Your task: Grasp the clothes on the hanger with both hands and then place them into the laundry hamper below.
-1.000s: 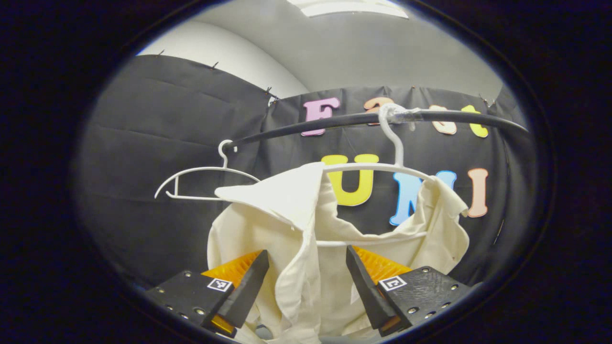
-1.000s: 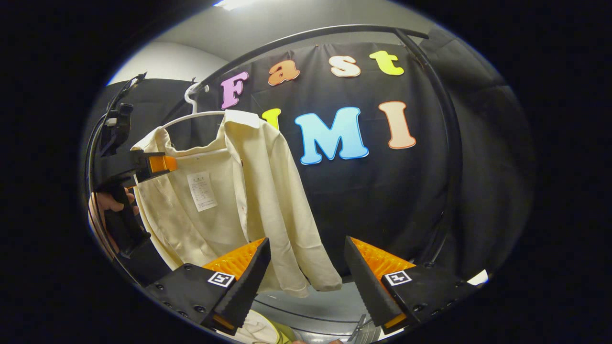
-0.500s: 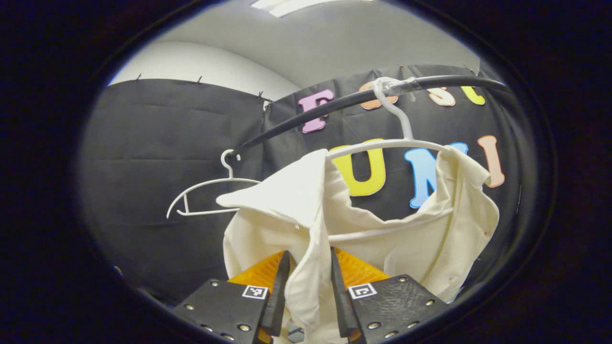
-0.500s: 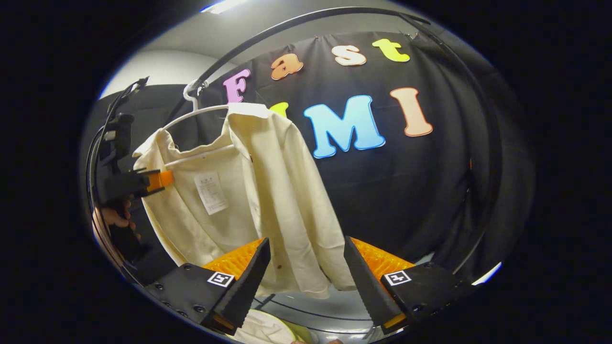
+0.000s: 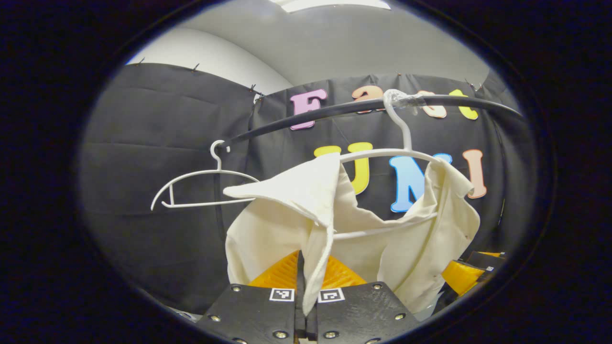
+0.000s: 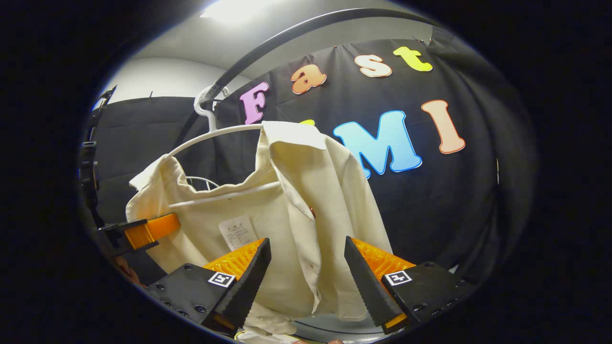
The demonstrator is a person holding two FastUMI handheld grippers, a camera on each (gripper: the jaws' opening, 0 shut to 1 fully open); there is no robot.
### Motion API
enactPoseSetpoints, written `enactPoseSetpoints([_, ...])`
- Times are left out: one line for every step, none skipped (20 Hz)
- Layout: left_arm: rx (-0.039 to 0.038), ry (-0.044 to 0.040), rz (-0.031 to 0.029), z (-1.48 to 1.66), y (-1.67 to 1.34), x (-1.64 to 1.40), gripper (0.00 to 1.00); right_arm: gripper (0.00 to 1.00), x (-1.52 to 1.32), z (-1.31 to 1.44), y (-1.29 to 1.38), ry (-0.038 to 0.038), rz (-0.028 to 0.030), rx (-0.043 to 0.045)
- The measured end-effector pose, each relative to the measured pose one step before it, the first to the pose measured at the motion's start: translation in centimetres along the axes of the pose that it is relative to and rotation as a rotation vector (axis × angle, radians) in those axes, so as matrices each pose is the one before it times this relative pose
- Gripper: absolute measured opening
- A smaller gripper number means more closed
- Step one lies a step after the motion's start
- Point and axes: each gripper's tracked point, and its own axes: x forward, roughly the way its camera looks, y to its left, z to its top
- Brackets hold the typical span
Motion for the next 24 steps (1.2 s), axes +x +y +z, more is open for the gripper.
enactPoseSetpoints([-0.00891, -0.00028, -0.01583, 0.055, 0.015, -0.221, 0.02, 0.98, 0.544, 0.044, -0.331, 0.00007, -0.02929, 0.00007])
enactPoseSetpoints([-0.01484, 0.00619, -0.01693, 0.154, -0.001, -0.103, 0.02, 0.98, 0.398, 0.201, 0.03, -0.00403, -0.0137, 0.01324])
enactPoseSetpoints([-0.01636, 0.00439, -0.01145, 0.126, 0.041, -0.282, 0.02, 0.98, 0.33, 0.304, 0.652, -0.00506, 0.00049, 0.01971])
enactPoseSetpoints([-0.01162, 0.0019, -0.01059, 0.227, 0.073, -0.054, 0.02, 0.98, 0.299, 0.124, 0.599, -0.00383, 0.00691, 0.01057])
enactPoseSetpoints([-0.00794, -0.00251, -0.0093, 0.136, 0.074, -0.022, 0.02, 0.98, 0.164, -0.026, 0.398, -0.00286, -0.00118, -0.00607])
enactPoseSetpoints([-0.00497, -0.00201, -0.00803, 0.064, 0.043, -0.067, 0.02, 0.98, 0.329, -0.007, -0.049, -0.00396, -0.01254, -0.02097])
enactPoseSetpoints([-0.00234, -0.00183, -0.00454, 0.008, 0.046, -0.149, 0.02, 0.92, 0.445, -0.04, -0.355, -0.00446, -0.02678, -0.02459])
enactPoseSetpoints([-0.00204, -0.00006, -0.00315, 0.027, 0.064, -0.079, 0.02, 0.92, 0.522, 0.044, -0.348, -0.0034, -0.02364, -0.0167])
enactPoseSetpoints([-0.00381, -0.00044, -0.00129, 0.008, 0.064, -0.042, 0.02, 0.92, 0.385, -0.065, 0.071, -0.00198, -0.01306, -0.0039])
enactPoseSetpoints([-0.00498, -0.00089, -0.00023, 0.067, -0.055, -0.078, 0.02, 0.98, 0.491, 0.072, 0.0, -0.00311, -0.006, 0.0002])
enactPoseSetpoints([-0.00338, -0.00206, 0.00013, 0.034, 0.017, -0.004, 0.03, 0.98, 0.28, 0.052, -0.27, -0.00371, -0.01351, -0.00335])
enactPoseSetpoints([-0.0002, 0.00042, 0.00286, 0.023, 0.006, 0.037, 0.02, 0.93, 0.315, 0.131, -0.451, -0.00485, -0.01506, 0.00101])
enactPoseSetpoints([0.00093, 0.00101, 0.00264, -0.06, -0.013, -0.001, 0.02, 0.87, 0.026, 0.066, -0.168, -0.00262, -0.0049, 0.0108])
enactPoseSetpoints([0.00142, -0.00015, 0.00478, 0.002, 0.051, -0.109, 0.02, 0.77, 0.21, 0.152, 0.036, -0.00061, 0.00496, 0.01691])
enactPoseSetpoints([0.00158, -0.00254, 0.0048, 0.098, 0.138, -0.068, 0.02, 0.62, -0.049, 0.139, 0.001, 0.0019, 0.00735, 0.01744])
enactPoseSetpoints([0.00274, -0.00264, 0.00517, 0.185, 0.124, -0.065, 0.02, 0.47, -0.043, 0.412, -0.188, -0.00436, -0.00191, 0.01161])
enactPoseSetpoints([0.00266, -0.0025, 0.00582, 0.002, 0.182, -0.024, 0.02, 0.31, -0.156, 0.408, -0.649, -0.01102, -0.01549, 0.00529])
enactPoseSetpoints([-0.00056, -0.0012, 0.0041, 0.08, 0.129, -0.022, 0.02, 0.16, -0.182, 0.921, -0.172, -0.01637, 0.01313, 0.00352])
enactPoseSetpoints([-0.00311, -0.00058, 0.00133, 0.115, 0.12, -0.131, 0.02, 0.12, -0.271, 0.275, 0.048, -0.00773, 0.01608, 0.00643])
enactPoseSetpoints([-0.00715, 0.00058, 0.00362, -0.001, 0.217, -0.064, 0.03, 0.07, 0.036, 0.18, 0.086, 0.0051, 0.01846, 0.00382])
enactPoseSetpoints([-0.01112, 0.00154, 0.00145, 0.042, 0.013, -0.016, 0.03, 0.07, 0.021, 0.252, -0.546, -0.00062, -0.00089, 0.00091])
enactPoseSetpoints([-0.01536, -0.00272, -0.00299, 0.256, 0.011, -0.058, 0.03, 0.08, -0.14, 0.741, -0.813, -0.01605, -0.01214, 0.00409])
enactPoseSetpoints([-0.01734, -0.00422, 0.00076, 0.235, 0.13, 0.107, 0.03, 0.07, 0.048, 0.701, -0.646, -0.01505, -0.01217, 0.00325])
enactPoseSetpoints([-0.01999, 0.00212, 0.00448, 0.036, 0.226, -0.023, 0.03, 0.07, 0.142, 0.577, -0.62, -0.01195, -0.01063, 0.00049])
